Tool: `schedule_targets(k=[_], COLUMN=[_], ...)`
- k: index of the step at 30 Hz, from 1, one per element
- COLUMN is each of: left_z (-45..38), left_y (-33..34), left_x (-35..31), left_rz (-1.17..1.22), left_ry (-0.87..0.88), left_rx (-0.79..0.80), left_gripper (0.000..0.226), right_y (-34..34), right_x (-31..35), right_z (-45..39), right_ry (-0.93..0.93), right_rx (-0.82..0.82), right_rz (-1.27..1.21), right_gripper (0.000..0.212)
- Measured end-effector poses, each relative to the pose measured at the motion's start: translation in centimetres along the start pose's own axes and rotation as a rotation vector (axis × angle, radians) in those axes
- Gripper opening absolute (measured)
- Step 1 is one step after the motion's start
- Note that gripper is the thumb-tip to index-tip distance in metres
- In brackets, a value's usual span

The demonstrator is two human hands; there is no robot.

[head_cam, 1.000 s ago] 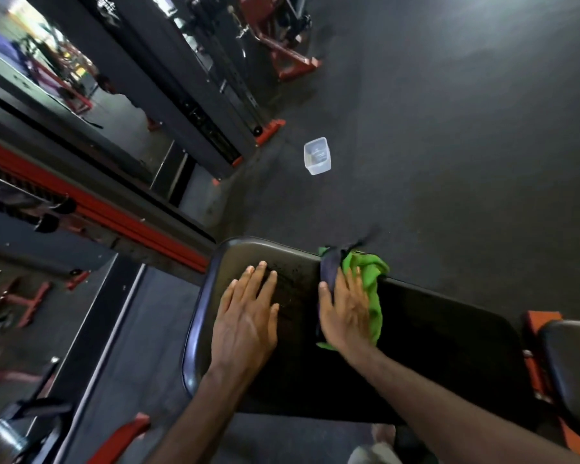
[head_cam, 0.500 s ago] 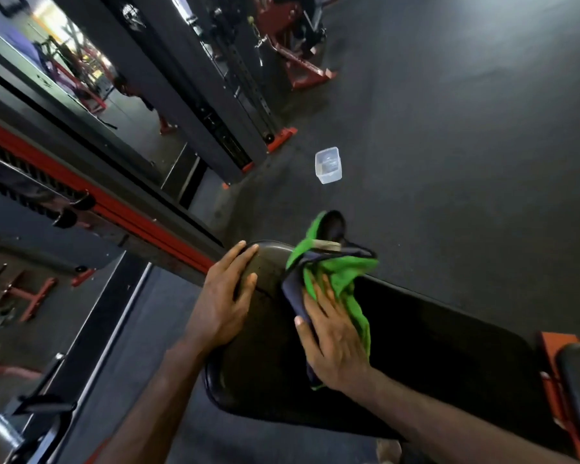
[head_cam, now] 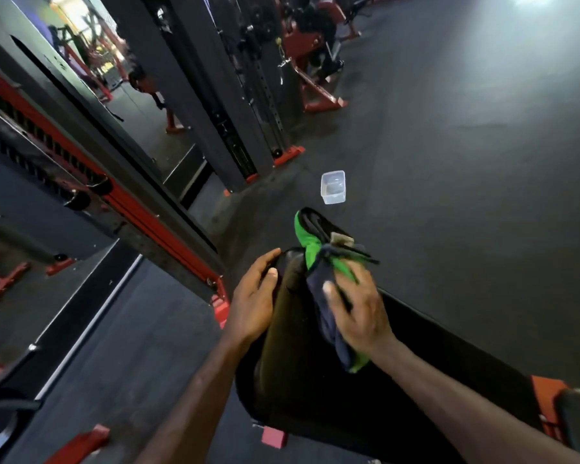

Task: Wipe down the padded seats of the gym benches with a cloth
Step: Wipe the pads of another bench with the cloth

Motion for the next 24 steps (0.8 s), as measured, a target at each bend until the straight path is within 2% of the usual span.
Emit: schedule_targets(k=[2,3,5,8,9,10,13,14,15,17,19,20,23,24], left_z=[-0.4,-0.5,-0.9,-0.9,-0.9,-0.9,-0.8,-0.6,-0.5,-0.2,-0.3,-0.4,-0.5,-0.6], left_y=[0.0,0.0,0.2,0.0,0.2,0.3,0.8,0.7,0.7,0.7,0.9,1.0,1.5,1.6], left_x=[0.5,0.7,0.8,1.0,1.1,1.5,2.6,2.9,2.6,2.6,2.8,3.0,3.5,3.8], left_rz=[0.044,0.071,0.169,0.315,0.356,0.406,0.522,0.552,0.591,0.697,0.766,0.782,0.849,0.855], left_ry=[0.005,0.007,-0.006,-0.035,-0.053,-0.083,-0.215,-0.260,-0.288,-0.334,-0.374,-0.399,-0.444,-0.469], left_rx=[-0.009,-0.022,-0.023,-0.016,-0.002,0.016,0.032,0.025,0.008,-0.052,-0.076,-0.066,-0.035,-0.048], left_gripper=[0.039,0.040,0.042,0.047,0.047,0.048,0.048,0.048,0.047,0.043,0.039,0.039,0.036,0.033], right_y=[1.1,2.1,3.4,3.0,2.5,2.3,3.5,4.3,4.5,4.9,4.4,4.3,4.4,5.0], right_x=[0.1,0.8,2.9,4.2,3.6,2.7,1.3,2.2,3.3,5.2,5.2,4.6,3.5,4.0], right_z=[-2.5,-3.0,-2.5,-1.2,-1.7,-2.6,-4.4,-4.2,-3.8,-2.2,-2.4,-3.3,-6.4,-6.2], right_ry=[0.269,0.347,0.254,-0.066,-0.115,-0.093,0.284,0.287,0.203,-0.060,-0.199,-0.169,0.249,0.269], right_rx=[-0.197,-0.227,-0.172,0.058,0.100,0.095,0.008,0.017,0.038,0.198,0.322,0.333,0.137,0.121], right_rz=[-0.011,0.031,0.116,0.183,0.258,0.313,0.228,0.217,0.219,0.239,0.281,0.285,0.233,0.256], right_gripper=[0.047,0.050,0.051,0.045,0.044,0.045,0.065,0.068,0.066,0.056,0.055,0.057,0.065,0.064])
Point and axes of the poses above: each hand's wrist, its own z-axis away from the middle knuckle, its own y-axis out of the palm, x = y × z, the point moved 5 cm from there along -z, towards the middle knuckle, and after that the axes turned 13 degrees about -z, right-handed, at the moved point
